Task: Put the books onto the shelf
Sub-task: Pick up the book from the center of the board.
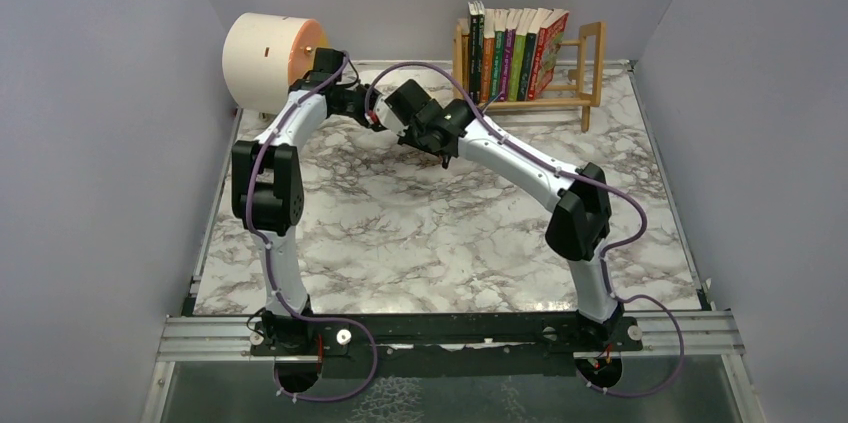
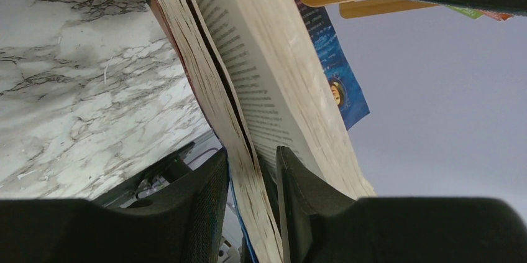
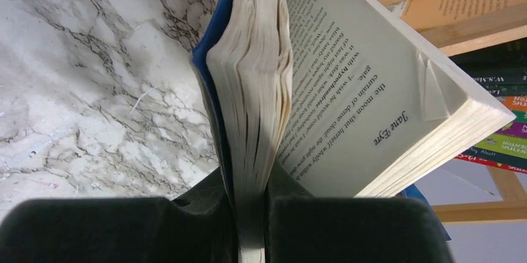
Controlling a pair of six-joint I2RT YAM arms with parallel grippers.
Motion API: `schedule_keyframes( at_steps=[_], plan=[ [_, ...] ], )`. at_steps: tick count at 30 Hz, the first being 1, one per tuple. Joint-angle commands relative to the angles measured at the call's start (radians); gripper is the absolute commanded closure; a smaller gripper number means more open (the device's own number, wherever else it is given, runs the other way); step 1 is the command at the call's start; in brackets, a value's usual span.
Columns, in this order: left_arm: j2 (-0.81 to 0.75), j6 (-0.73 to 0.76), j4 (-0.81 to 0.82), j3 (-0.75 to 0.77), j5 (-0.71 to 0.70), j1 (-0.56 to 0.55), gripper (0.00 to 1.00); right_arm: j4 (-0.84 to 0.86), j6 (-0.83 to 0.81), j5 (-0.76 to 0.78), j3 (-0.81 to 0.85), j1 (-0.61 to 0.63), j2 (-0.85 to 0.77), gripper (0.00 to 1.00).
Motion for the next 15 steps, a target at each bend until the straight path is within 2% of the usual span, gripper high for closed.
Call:
schedule_keyframes(
  at_steps=[1,11,15],
  plan=[
    [0.017,-0.036,0.0,0.052,0.032,-0.024,0.74,0.115,-0.014,0.016,0.069,0.04,0.013,0.99],
    [0.017,-0.04,0.004,0.058,0.061,-0.052,0.76,0.117,-0.07,-0.006,0.182,0.048,0.047,0.99],
    [0.018,-0.045,0.01,0.047,0.071,-0.053,0.89,0.119,-0.083,-0.027,0.215,0.048,0.061,0.99]
  ],
)
